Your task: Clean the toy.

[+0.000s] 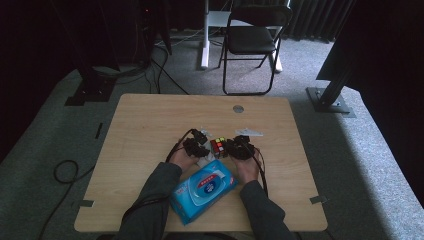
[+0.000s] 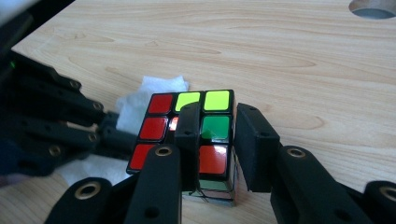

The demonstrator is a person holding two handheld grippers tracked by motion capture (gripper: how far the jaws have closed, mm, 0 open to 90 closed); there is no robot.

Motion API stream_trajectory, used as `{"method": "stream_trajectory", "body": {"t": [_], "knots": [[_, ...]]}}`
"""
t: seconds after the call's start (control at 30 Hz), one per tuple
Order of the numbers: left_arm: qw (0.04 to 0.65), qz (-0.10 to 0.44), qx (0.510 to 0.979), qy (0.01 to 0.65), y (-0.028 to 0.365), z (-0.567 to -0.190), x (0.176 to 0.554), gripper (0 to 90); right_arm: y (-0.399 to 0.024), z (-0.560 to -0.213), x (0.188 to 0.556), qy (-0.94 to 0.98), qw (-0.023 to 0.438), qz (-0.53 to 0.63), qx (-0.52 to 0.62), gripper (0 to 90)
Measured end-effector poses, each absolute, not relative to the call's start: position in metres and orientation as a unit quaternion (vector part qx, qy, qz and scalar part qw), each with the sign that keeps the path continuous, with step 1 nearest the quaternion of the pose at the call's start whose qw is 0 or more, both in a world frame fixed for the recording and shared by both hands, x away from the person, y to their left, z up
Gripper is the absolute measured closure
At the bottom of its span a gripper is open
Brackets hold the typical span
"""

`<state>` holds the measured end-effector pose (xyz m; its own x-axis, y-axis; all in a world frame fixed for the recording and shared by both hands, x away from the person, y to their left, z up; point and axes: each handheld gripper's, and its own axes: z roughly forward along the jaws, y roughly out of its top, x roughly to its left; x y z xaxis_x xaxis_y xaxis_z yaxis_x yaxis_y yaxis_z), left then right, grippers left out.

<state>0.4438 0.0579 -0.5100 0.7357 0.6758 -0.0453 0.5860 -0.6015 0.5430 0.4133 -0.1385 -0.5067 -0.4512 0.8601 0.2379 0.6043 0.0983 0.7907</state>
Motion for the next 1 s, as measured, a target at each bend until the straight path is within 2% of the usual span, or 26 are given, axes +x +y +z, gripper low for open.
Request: {"method": "stream_trajectory", "body": {"t": [0.53, 1.0], "knots": [[0.285, 0.110, 0.877, 0.371, 0.059, -0.499, 0.458, 83.1, -0.141, -0.506, 0.414, 0.735, 0.138, 0.444, 0.493, 71.4], [0.301, 0.082, 0.880, 0.358, 0.063, -0.501, 0.450, 83.5, -0.144, -0.506, 0.417, 0.731, 0.145, 0.440, 0.501, 67.5]]}}
